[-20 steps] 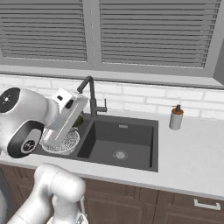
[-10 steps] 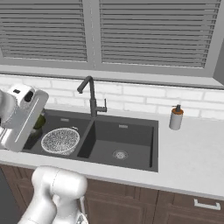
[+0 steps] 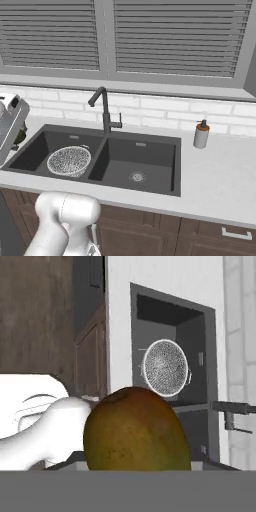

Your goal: Put the colander in the sink, put the mango in the colander, and turn on the sink faucet and pour water over the colander.

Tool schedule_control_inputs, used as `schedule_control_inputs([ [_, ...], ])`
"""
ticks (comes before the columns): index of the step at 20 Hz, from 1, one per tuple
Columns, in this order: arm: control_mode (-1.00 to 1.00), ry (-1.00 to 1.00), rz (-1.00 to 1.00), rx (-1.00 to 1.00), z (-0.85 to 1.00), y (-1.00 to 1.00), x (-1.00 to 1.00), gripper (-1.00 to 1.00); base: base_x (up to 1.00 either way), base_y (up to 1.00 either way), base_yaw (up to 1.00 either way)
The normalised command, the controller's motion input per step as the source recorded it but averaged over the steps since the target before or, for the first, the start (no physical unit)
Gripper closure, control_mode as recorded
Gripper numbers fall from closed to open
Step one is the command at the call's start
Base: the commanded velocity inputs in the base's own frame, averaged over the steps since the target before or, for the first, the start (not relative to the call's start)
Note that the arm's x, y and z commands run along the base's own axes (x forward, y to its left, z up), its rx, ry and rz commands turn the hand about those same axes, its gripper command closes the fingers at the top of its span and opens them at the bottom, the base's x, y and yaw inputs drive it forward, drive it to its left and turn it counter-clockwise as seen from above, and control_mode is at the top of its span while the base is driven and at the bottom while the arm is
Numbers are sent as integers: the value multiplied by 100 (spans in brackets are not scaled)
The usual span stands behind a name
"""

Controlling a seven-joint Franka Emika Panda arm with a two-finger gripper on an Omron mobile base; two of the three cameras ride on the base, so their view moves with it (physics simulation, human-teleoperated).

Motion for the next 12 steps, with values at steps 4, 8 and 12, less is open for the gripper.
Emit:
schedule_control_inputs([
  [4,-100,26,18,0,-41,37,81,100,0,0,0],
  [8,-100,25,21,-4,-78,8,87,100,0,0,0],
  [12,-100,22,20,-8,-84,15,79,100,0,0,0],
])
